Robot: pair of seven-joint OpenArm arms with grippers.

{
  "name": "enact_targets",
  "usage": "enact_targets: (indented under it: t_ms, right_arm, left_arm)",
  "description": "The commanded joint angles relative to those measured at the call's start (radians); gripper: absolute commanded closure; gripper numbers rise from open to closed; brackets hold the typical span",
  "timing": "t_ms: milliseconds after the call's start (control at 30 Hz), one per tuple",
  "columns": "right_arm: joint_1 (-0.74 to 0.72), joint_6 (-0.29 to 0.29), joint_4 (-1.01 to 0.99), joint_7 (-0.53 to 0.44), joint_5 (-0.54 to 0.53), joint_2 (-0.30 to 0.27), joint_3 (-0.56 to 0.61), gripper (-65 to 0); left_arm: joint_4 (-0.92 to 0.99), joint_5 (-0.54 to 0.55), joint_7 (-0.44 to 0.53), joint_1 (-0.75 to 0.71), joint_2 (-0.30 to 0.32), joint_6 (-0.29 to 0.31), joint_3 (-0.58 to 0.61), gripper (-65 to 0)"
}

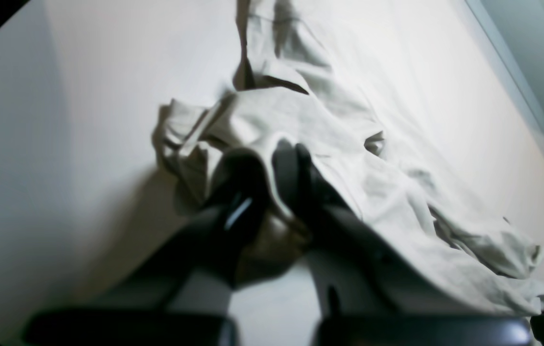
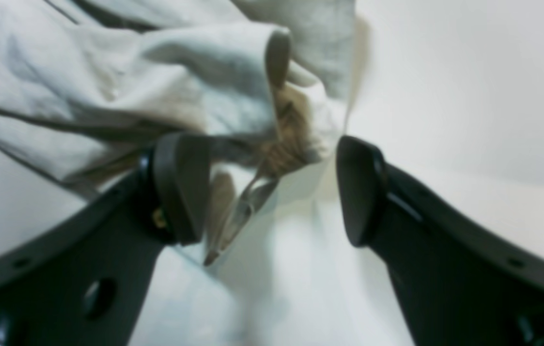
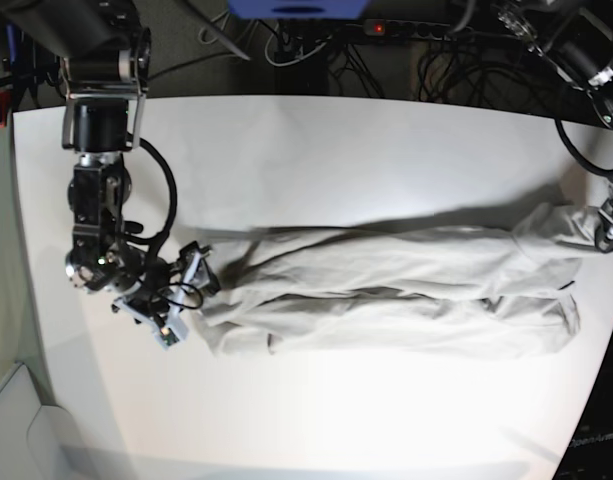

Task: Layout the t-shirt on the table in an organized manner, then fold the t-shirt properly
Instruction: 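Drag the held shirt end with the right gripper along the table, then lift the shirt high with both grippers and shake it out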

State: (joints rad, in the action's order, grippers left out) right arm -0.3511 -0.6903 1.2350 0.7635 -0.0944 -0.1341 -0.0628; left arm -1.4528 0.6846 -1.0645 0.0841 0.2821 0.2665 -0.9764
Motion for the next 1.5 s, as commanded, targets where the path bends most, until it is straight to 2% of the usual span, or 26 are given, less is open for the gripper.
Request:
enact_targets:
  t_ms: [0, 100, 267, 367, 500, 700, 733, 833, 900, 1067, 1233, 1333, 1467]
  right_arm:
    - [-0.027, -0.008, 0.015, -0.020, -0.018, -0.006, -0.002, -41.8]
    - [-0.027, -0.008, 0.015, -0.023, -0.018, -0.006, -0.002, -41.8]
    - [-0.027, -0.008, 0.015, -0.089, -0.018, 0.000, 0.001, -41.6]
    - [-0.027, -0.008, 0.013, -0.091, -0.018, 0.001, 0.001, -38.8]
    - [-0.032, -0.008, 0.013, -0.092, -0.018, 0.018, 0.002, -28.1]
    - [-0.044, -0.008, 0.013, -0.082, -0.018, 0.020, 0.004, -2.3]
    - [-0.045, -0.008, 0.019, -0.080, -0.018, 0.020, 0.004, 0.0]
    - [-0.038, -0.008, 0.061, -0.080, -0.018, 0.012, -0.006, 0.0]
    - [-0.021, -0.008, 0.121, -0.065, -0.024, -0.012, -0.030, 0.0]
    - [-0.003, -0.008, 0.381, 0.044, -0.026, -0.028, -0.105, 0.0]
    - [-0.047, -0.008, 0.593, 0.166, -0.023, -0.028, -0.177, 0.0]
    - [-0.092, -0.008, 0.707, 0.255, -0.024, -0.026, -0.237, 0.0]
    - [-0.164, -0.008, 0.780, 0.319, -0.026, -0.029, -0.291, 0.0]
  left_arm:
    - [-0.015, 0.020, 0.020, 0.015, 0.019, 0.009, -0.002, -0.5]
    - [-0.015, 0.020, 0.020, 0.015, 0.019, 0.009, -0.002, -0.5]
    - [-0.012, 0.020, 0.020, 0.016, 0.019, 0.009, 0.000, -0.5]
    - [-0.012, 0.020, 0.020, 0.016, 0.018, 0.009, -0.002, -0.5]
    - [-0.012, 0.020, 0.022, 0.016, 0.018, 0.009, -0.002, -0.5]
    - [-0.013, 0.020, 0.022, 0.016, 0.018, 0.009, 0.001, -0.5]
    - [-0.021, 0.020, 0.016, 0.016, 0.018, 0.009, 0.000, -0.5]
    - [-0.053, 0.050, 0.008, 0.016, 0.019, 0.009, 0.000, -0.5]
    - [-0.098, 0.088, 0.008, 0.012, 0.024, 0.009, -0.002, -0.5]
    - [-0.297, 0.192, 0.020, -0.034, 0.049, 0.009, -0.003, -0.5]
    - [-0.466, 0.254, 0.020, -0.027, 0.079, 0.006, -0.003, -0.5]
    - [-0.503, 0.300, 0.016, 0.009, 0.096, 0.001, -0.003, -0.5]
    - [-0.501, 0.309, 0.020, 0.064, 0.105, 0.001, -0.003, -0.5]
